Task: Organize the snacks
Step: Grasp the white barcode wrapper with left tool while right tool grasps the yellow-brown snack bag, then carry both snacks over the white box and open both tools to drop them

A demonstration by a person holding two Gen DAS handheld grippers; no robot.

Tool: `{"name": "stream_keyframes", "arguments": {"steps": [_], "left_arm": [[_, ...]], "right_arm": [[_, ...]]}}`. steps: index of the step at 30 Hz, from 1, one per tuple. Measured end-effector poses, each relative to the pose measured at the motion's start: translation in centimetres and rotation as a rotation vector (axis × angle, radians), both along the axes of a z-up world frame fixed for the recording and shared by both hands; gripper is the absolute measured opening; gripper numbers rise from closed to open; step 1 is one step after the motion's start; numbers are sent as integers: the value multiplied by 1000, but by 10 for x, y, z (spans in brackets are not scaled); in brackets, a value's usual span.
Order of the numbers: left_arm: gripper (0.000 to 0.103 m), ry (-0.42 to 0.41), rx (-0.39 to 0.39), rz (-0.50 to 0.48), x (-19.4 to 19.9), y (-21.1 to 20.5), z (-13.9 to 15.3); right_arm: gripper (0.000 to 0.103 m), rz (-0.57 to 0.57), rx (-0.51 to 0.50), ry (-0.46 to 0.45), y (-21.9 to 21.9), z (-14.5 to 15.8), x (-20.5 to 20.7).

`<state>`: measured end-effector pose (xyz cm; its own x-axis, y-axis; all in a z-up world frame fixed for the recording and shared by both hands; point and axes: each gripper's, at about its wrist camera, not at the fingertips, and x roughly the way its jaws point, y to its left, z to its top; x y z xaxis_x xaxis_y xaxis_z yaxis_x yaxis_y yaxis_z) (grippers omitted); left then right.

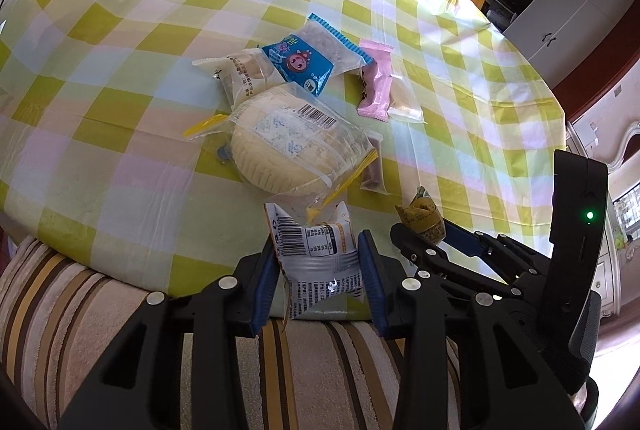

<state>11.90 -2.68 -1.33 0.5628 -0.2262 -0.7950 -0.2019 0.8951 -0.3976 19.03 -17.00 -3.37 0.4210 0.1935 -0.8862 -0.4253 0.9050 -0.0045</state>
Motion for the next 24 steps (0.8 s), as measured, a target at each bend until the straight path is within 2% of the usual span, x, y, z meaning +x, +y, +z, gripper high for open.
{"name": "stream_keyframes", "arguments": {"steps": [3,15,24], "left_arm": [[38,-10,12,-8,-1,-3,4],[37,-46,52,-74,-7,-29,20],[37,-64,38,-195,-10,-74,27]], "right_arm": [[39,-20,21,-5,-7,3,-3],[37,-121,113,-44,-56,29,-22],[37,-222,147,-75,-113,45,-47]]}}
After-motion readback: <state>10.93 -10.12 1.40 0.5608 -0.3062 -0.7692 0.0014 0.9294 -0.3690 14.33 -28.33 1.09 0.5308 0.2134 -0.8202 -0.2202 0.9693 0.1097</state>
